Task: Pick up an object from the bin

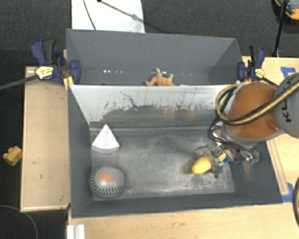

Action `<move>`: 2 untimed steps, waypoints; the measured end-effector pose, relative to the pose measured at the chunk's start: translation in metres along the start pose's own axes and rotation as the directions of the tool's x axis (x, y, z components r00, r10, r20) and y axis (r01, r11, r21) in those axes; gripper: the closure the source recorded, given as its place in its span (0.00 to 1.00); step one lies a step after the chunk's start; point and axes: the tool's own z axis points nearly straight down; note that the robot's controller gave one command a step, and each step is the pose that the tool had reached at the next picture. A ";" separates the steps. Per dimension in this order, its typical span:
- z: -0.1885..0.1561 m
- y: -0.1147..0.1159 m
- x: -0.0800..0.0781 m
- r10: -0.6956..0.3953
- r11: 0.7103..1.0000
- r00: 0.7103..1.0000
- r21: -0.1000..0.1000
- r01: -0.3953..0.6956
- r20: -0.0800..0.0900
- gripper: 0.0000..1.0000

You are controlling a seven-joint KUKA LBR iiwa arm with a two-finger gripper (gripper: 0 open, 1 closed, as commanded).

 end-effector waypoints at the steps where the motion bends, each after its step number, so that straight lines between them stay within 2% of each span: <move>1: -0.016 0.000 0.000 0.003 1.000 1.000 0.000 -0.003 0.000 1.00; 2: -0.031 -0.001 -0.001 0.003 1.000 1.000 0.003 -0.003 0.004 1.00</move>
Offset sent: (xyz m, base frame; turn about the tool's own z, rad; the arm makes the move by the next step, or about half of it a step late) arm 0.0001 0.0000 0.0241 0.0000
